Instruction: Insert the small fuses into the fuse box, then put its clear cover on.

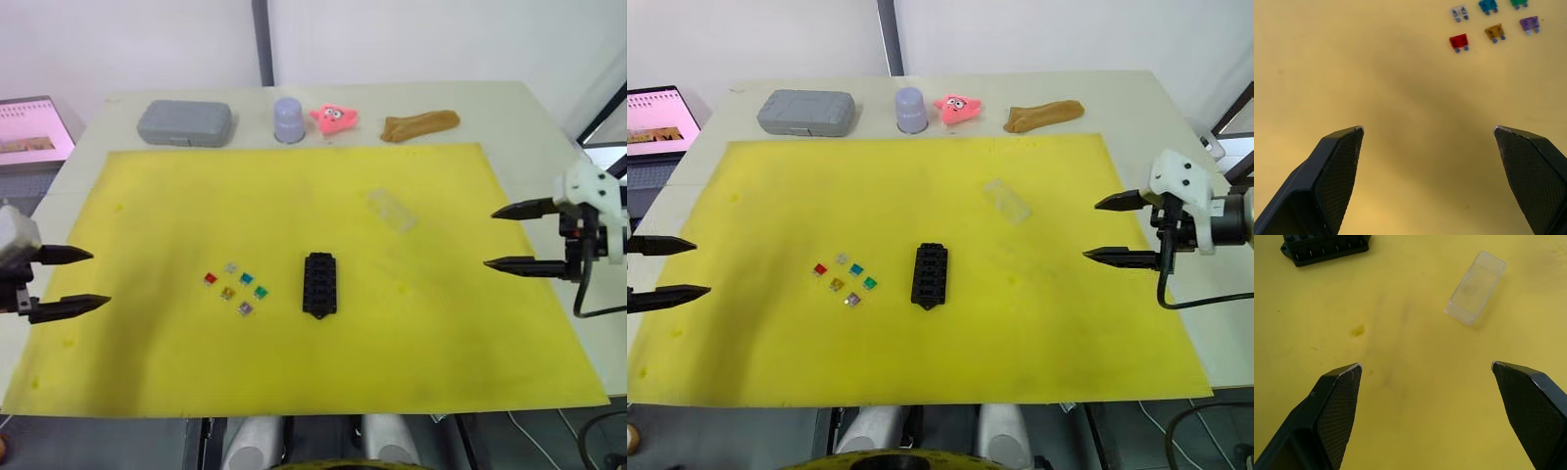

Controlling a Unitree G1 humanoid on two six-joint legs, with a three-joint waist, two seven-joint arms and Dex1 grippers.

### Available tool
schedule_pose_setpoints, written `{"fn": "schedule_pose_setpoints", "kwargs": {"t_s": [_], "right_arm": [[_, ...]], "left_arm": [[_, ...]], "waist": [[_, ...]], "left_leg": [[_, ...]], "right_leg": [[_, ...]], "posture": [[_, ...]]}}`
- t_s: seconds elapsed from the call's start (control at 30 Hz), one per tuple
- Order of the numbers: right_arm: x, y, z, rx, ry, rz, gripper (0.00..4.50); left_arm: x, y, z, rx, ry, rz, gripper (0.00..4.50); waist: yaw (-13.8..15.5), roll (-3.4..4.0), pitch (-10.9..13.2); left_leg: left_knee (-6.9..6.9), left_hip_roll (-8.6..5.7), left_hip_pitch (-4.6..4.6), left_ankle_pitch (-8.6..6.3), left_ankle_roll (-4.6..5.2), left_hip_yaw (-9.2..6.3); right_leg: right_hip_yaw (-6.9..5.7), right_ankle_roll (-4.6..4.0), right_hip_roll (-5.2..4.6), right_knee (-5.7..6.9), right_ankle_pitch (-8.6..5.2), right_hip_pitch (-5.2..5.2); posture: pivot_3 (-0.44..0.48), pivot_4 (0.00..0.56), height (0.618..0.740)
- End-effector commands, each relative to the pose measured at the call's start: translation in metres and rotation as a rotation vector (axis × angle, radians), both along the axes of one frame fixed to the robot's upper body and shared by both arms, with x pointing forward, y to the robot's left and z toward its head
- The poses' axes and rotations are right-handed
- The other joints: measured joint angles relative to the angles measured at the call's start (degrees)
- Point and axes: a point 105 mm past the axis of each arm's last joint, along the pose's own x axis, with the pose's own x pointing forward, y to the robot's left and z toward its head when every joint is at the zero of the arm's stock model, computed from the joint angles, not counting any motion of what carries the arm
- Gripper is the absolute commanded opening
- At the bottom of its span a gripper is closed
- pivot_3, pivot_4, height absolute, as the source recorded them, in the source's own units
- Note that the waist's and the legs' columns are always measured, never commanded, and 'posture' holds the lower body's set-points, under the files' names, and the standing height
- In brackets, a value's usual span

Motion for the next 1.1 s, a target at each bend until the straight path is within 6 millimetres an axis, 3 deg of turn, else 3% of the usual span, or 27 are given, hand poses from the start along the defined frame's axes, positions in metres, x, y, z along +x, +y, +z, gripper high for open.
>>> {"fn": "schedule_pose_setpoints", "kwargs": {"t_s": [0.03, 0.83, 0.97, 1.1], "right_arm": [[0.001, 0.006, 0.005, -0.007, -0.032, 0.027, 4.5], [0.01, 0.025, 0.005, 0.025, -0.066, 0.021, 4.5], [0.014, 0.04, 0.01, 0.059, -0.097, 0.032, 4.5], [0.015, 0.072, 0.009, 0.104, -0.09, 0.074, 4.5]], "left_arm": [[0.0, 0.002, 0.008, 0.015, -0.045, 0.008, 4.46], [0.004, 0.0, 0.006, -0.019, -0.039, 0.029, 4.46], [0.005, -0.01, -0.001, -0.128, -0.005, 0.034, 4.46], [0.008, -0.026, -0.019, -0.308, 0.1, 0.057, 4.46]], "waist": [[-0.1, 0.01, 0.0], [-0.1, 0.02, 0.0], [-0.1, 0.02, 0.0], [-0.1, 0.02, 0.0]], "left_leg": [[0.0, 0.0, 0.0, 0.0, 0.0, 0.0], [0.0, 0.01, -0.01, 0.0, 0.0, 0.01], [-0.01, 0.01, 0.0, 0.0, 0.0, 0.01], [-0.01, 0.02, -0.01, 0.0, -0.01, 0.0]], "right_leg": [[0.0, 0.0, 0.0, 0.0, 0.0, -0.01], [0.01, 0.0, -0.01, 0.02, 0.0, -0.04], [0.01, 0.0, 0.0, 0.03, 0.0, -0.04], [0.01, 0.0, 0.0, 0.05, 0.0, -0.06]], "posture": [[0.0, 0.15, 0.74], [0.0, 0.15, 0.74], [0.0, 0.15, 0.74], [0.0, 0.15, 0.74]]}}
